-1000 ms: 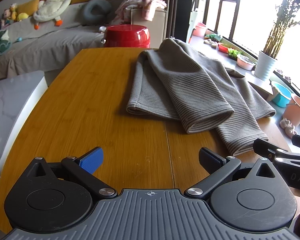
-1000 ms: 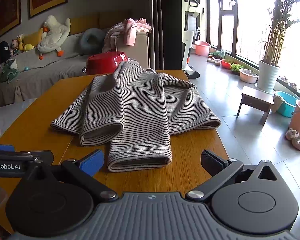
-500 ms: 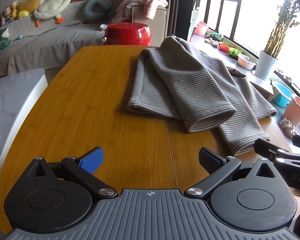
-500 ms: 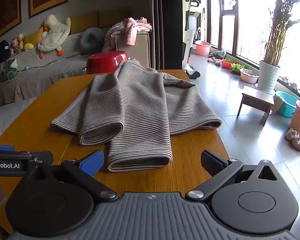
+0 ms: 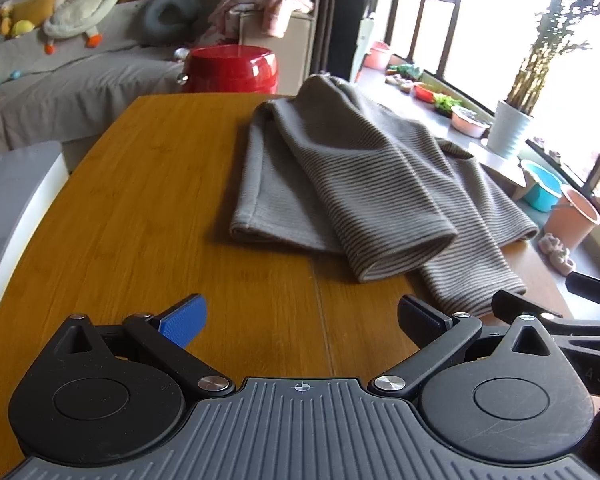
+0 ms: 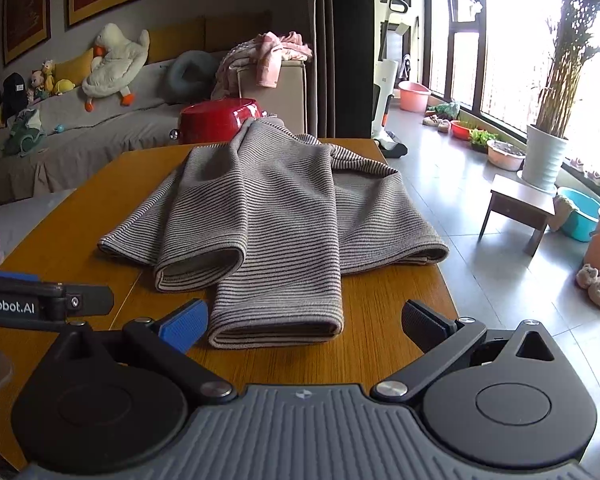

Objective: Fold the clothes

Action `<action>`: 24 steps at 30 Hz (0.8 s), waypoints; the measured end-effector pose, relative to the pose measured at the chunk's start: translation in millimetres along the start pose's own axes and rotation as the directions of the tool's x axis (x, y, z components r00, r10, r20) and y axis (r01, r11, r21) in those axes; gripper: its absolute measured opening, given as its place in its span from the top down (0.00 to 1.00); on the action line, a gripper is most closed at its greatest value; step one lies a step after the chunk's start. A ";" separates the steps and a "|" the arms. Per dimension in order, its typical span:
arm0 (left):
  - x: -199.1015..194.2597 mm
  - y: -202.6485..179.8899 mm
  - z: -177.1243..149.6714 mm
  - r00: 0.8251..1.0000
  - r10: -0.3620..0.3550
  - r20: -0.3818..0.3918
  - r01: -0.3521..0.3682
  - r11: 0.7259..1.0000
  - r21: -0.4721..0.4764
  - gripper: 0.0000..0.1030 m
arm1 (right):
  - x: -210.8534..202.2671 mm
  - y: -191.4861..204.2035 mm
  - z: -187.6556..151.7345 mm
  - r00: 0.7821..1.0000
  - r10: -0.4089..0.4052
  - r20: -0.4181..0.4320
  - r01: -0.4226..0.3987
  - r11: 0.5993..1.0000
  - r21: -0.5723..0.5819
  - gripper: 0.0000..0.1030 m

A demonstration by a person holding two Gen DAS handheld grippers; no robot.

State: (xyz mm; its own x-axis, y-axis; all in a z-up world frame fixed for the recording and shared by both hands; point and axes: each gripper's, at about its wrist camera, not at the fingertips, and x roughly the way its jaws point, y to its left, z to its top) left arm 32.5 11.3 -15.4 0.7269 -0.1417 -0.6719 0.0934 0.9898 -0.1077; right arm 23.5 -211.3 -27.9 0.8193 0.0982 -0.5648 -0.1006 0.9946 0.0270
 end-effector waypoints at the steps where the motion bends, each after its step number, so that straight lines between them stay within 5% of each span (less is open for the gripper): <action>1: 3.1 -0.3 6.2 1.000 -0.026 0.015 0.026 1.000 0.017 0.00 | 1.6 -3.4 3.3 1.000 0.003 0.011 -0.003 1.000 -0.001 0.00; 6: 34.3 -3.2 43.5 0.983 -0.165 0.076 0.160 0.985 0.069 0.00 | 24.5 -33.5 30.2 0.999 0.025 0.030 -0.028 0.996 0.089 0.00; 10: 81.6 1.7 68.2 0.968 -0.249 0.023 0.248 0.968 0.020 0.00 | 62.9 -45.4 52.5 0.999 -0.030 -0.016 0.031 0.994 0.103 0.00; 14: 118.0 6.8 86.9 0.949 -0.315 -0.018 0.315 0.949 -0.035 0.00 | 98.4 -43.3 80.2 1.000 -0.008 0.023 0.007 0.999 0.049 0.00; 20: 157.1 21.9 96.7 0.951 -0.307 -0.046 0.303 0.950 -0.075 0.00 | 168.6 -48.7 122.6 0.993 0.096 0.073 -0.107 0.980 0.171 0.00; 22: 157.1 24.9 94.9 0.943 -0.328 -0.049 0.325 0.944 -0.061 0.00 | 197.4 -55.2 124.3 0.980 0.198 -0.008 -0.189 0.945 0.268 0.00; 24: 155.4 28.7 93.4 0.934 -0.354 -0.053 0.351 0.935 -0.053 0.00 | 214.0 -59.7 115.0 0.960 0.280 -0.001 -0.260 0.892 0.369 0.00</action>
State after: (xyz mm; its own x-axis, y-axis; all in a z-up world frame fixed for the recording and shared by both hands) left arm 211.7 19.2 -54.5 0.6095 -0.4836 -0.6282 0.3070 0.8746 -0.3753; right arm 269.8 -245.7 -55.5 0.7581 0.3723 -0.5354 -0.0939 0.8747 0.4754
